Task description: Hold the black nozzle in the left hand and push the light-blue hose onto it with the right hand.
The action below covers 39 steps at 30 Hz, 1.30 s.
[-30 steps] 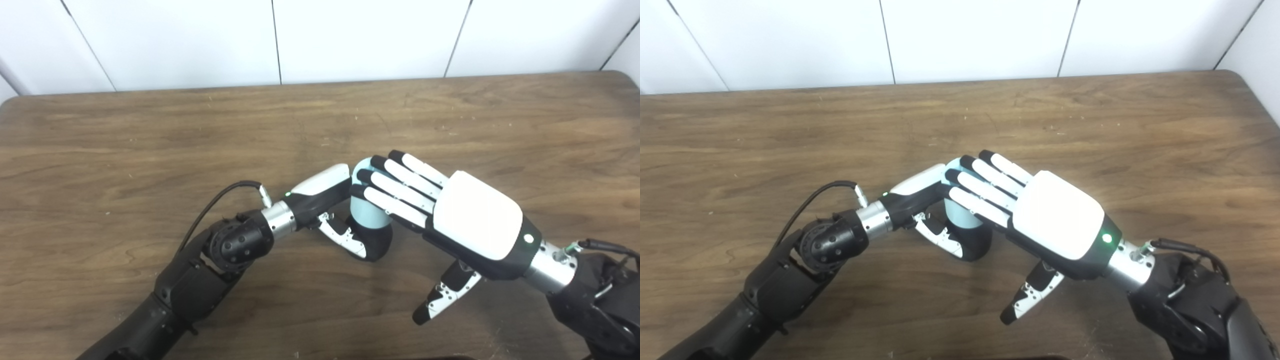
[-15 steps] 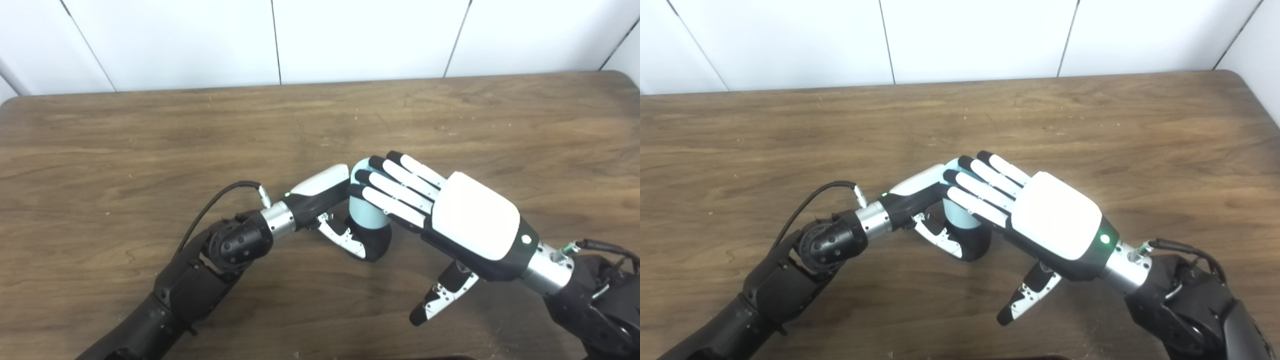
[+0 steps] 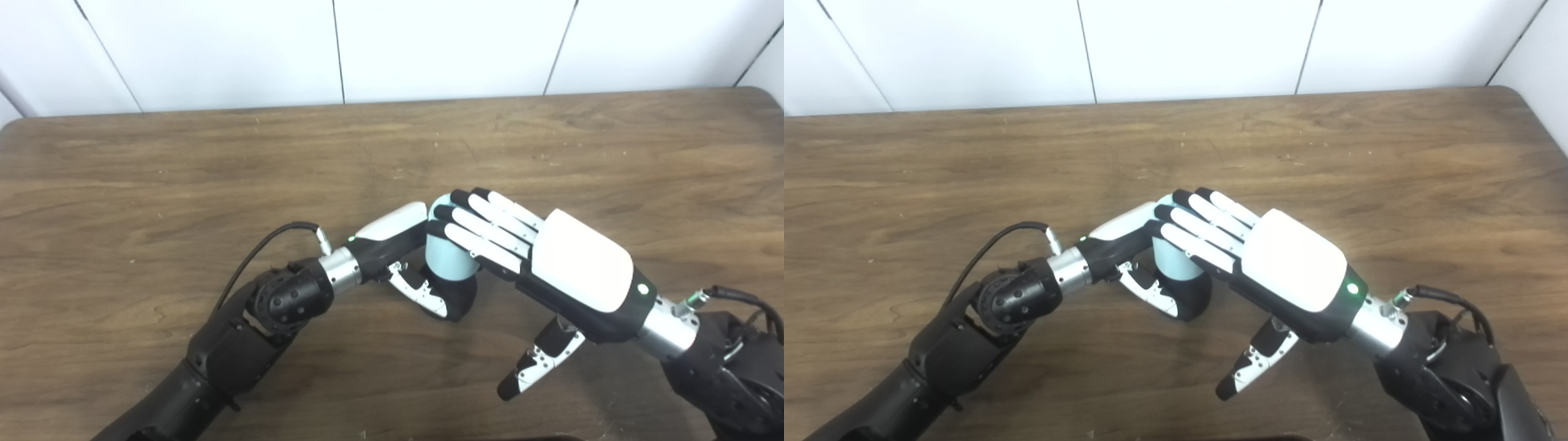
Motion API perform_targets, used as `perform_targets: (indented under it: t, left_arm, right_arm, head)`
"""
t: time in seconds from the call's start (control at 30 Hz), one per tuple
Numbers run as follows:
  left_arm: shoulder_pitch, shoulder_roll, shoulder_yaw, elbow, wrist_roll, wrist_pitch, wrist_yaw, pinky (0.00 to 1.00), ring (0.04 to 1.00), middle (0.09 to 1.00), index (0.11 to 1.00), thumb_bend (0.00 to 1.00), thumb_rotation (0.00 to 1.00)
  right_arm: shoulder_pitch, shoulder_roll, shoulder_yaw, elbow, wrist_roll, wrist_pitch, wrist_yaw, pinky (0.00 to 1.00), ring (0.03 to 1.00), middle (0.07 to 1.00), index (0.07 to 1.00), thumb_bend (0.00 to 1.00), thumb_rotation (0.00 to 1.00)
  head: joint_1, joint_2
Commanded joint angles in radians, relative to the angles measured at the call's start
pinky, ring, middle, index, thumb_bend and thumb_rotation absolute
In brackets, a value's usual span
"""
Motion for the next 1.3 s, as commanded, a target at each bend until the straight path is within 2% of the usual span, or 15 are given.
perform_targets:
  t: [0.0, 0.3, 0.57, 0.8, 0.93, 1.27]
  left_arm:
    - [0.07, 0.04, -0.073, 0.062, 0.064, 0.105, -0.14, 0.79, 0.652, 0.541, 0.479, 0.5, 0.09]
    - [0.071, 0.041, -0.073, 0.067, 0.064, 0.101, -0.138, 0.77, 0.656, 0.544, 0.479, 0.5, 0.09]
    - [0.07, 0.044, -0.071, 0.065, 0.059, 0.103, -0.141, 0.8, 0.698, 0.576, 0.481, 0.5, 0.09]
    - [0.072, 0.043, -0.072, 0.053, 0.064, 0.118, -0.146, 0.84, 0.744, 0.6, 0.48, 0.5, 0.09]
    - [0.071, 0.039, -0.072, 0.066, 0.065, 0.106, -0.146, 0.83, 0.722, 0.577, 0.48, 0.5, 0.09]
    - [0.072, 0.041, -0.067, 0.061, 0.064, 0.105, -0.145, 0.82, 0.708, 0.575, 0.482, 0.5, 0.09]
  right_arm:
    - [0.022, -0.022, 0.017, -0.006, 0.005, 0.031, 0.056, 0.97, 1.0, 1.0, 1.0, 0.87, 0.45]
    - [0.043, -0.01, 0.03, -0.032, 0.05, 0.112, 0.058, 0.97, 1.0, 1.0, 1.0, 0.87, 0.45]
    - [0.029, -0.016, 0.052, -0.041, 0.035, 0.113, 0.06, 0.94, 0.982, 0.99, 0.982, 0.88, 0.44]
    - [-0.008, -0.048, 0.092, -0.058, 0.012, 0.149, 0.137, 0.89, 0.934, 0.929, 0.925, 0.9, 0.45]
    - [-0.019, -0.069, 0.119, -0.076, -0.006, 0.175, 0.172, 0.85, 0.899, 0.908, 0.911, 0.91, 0.47]
    - [-0.036, -0.078, 0.13, -0.088, -0.073, 0.152, 0.142, 0.83, 0.878, 0.883, 0.87, 0.92, 0.48]
  head:
    - [-0.001, 0.001]
    - [0.001, 0.001]
    - [-0.002, 0.001]
    - [-0.001, 0.003]
    - [-0.002, 0.003]
    - [0.0, 0.001]
